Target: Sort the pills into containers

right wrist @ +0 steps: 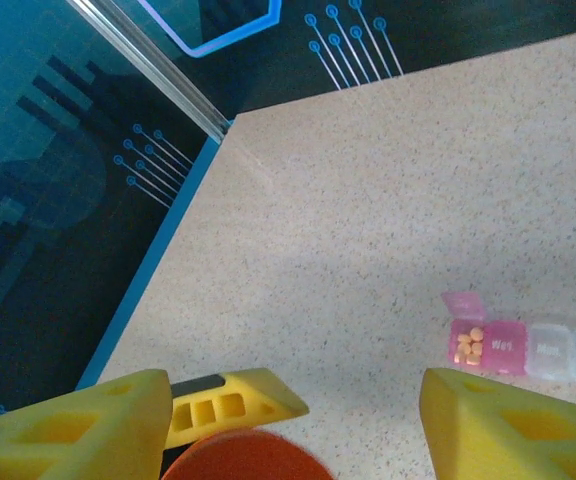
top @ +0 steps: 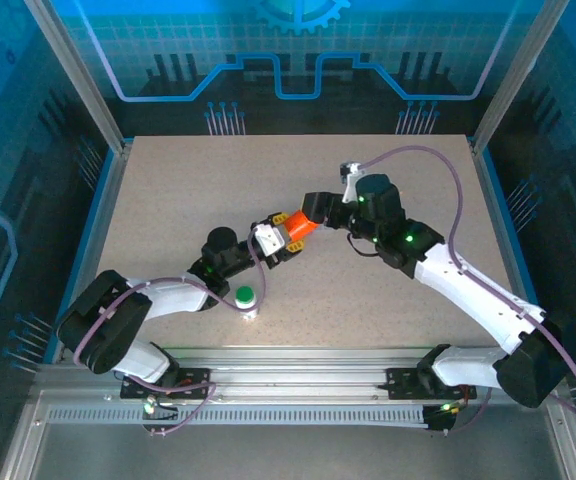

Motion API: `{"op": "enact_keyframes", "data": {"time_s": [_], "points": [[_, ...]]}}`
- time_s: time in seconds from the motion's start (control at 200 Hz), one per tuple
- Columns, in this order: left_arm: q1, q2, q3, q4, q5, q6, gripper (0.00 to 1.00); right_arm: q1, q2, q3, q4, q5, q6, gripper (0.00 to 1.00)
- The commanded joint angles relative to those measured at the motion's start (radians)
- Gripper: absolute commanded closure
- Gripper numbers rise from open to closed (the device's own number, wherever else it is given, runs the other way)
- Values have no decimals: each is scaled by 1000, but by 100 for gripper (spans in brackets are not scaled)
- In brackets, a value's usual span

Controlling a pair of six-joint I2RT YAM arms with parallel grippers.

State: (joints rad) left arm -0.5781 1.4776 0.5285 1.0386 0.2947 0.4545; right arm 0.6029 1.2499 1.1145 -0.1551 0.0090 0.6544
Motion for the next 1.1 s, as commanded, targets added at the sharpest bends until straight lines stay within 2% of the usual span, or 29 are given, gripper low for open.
{"op": "enact_keyframes", "data": {"time_s": [0.0, 0.13, 0.245, 0.3, 0.37, 0.46, 0.625, 0.866, 1.091], "points": [[1, 5, 3, 90, 56, -2, 100, -40, -10, 69, 68, -191, -207, 34], [26, -5, -9, 121, 134, -76, 100, -126, -35, 94, 54, -541, -605, 38], [47, -21, -13, 127, 223, -127, 100, -186, -55, 76, -66, -845, -1015, 36], [52, -29, -13, 116, 269, -142, 100, -203, -56, 82, -164, -940, -1197, 32], [54, -38, -9, 94, 320, -156, 100, -209, -38, 114, -281, -1008, -1353, 30], [53, -46, -5, 75, 352, -169, 100, -205, 9, 200, -457, -1047, -1507, 30], [54, -74, -5, 56, 364, -165, 100, -198, 91, 313, -643, -990, -1659, 29], [54, -102, 5, -12, 373, -136, 100, -183, 189, 419, -776, -913, -1736, 26], [54, -94, 13, -24, 370, -133, 100, -160, 227, 461, -824, -876, -1751, 32]]}}
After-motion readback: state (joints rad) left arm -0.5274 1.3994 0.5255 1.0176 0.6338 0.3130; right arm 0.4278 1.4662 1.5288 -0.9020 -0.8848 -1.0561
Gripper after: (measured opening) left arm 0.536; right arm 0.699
